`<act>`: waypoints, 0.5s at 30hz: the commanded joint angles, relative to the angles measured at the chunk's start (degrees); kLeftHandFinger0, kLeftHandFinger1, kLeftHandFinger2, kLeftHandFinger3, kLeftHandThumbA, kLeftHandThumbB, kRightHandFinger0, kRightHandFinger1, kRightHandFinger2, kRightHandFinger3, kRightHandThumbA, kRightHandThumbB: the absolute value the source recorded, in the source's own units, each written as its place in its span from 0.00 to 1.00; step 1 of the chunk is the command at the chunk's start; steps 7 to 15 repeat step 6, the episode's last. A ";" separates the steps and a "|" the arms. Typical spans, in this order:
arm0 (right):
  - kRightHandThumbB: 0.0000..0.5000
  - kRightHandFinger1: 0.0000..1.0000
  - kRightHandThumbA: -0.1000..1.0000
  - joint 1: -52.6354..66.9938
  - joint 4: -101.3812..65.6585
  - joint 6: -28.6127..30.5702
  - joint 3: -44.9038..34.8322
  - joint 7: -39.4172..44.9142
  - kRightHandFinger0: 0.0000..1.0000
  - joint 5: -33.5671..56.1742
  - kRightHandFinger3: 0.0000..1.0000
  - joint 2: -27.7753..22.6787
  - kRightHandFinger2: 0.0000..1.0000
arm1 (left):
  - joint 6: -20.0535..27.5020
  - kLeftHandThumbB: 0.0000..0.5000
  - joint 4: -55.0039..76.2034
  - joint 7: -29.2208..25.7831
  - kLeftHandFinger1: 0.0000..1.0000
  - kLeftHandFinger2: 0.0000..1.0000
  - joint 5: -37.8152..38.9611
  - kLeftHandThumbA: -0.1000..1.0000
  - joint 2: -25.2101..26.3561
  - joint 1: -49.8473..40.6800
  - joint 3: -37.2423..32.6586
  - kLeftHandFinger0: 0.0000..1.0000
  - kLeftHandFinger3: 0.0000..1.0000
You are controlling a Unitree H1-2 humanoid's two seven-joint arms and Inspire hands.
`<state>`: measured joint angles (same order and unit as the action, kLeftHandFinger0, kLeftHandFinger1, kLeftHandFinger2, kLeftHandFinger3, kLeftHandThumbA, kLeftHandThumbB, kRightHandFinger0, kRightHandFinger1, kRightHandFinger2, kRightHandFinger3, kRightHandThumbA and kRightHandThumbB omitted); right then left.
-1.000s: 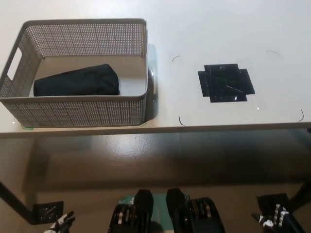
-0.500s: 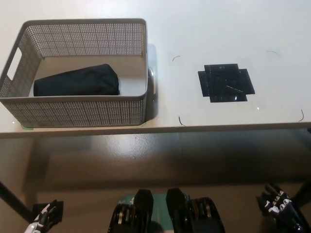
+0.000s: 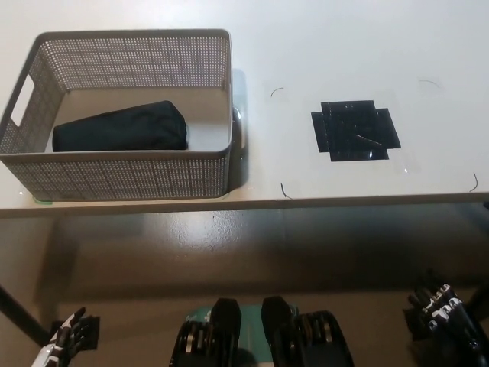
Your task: Use the right hand to pick up the pencil case on the right hand side and put it into a grey container on the left side
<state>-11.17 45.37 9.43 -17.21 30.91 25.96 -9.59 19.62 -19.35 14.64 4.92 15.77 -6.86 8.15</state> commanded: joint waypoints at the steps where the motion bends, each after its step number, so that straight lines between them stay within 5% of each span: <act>1: 0.51 1.00 1.00 -1.69 0.05 0.31 -0.17 1.72 1.00 1.67 1.00 -0.09 1.00 | 1.52 0.84 0.94 -1.28 1.00 1.00 0.64 1.00 0.78 0.51 0.71 1.00 1.00; 15: 0.52 1.00 1.00 -1.73 -0.18 0.19 -0.15 1.49 1.00 1.76 1.00 0.00 1.00 | 1.32 0.84 0.87 -1.23 1.00 1.00 0.75 1.00 0.77 0.45 0.71 1.00 1.00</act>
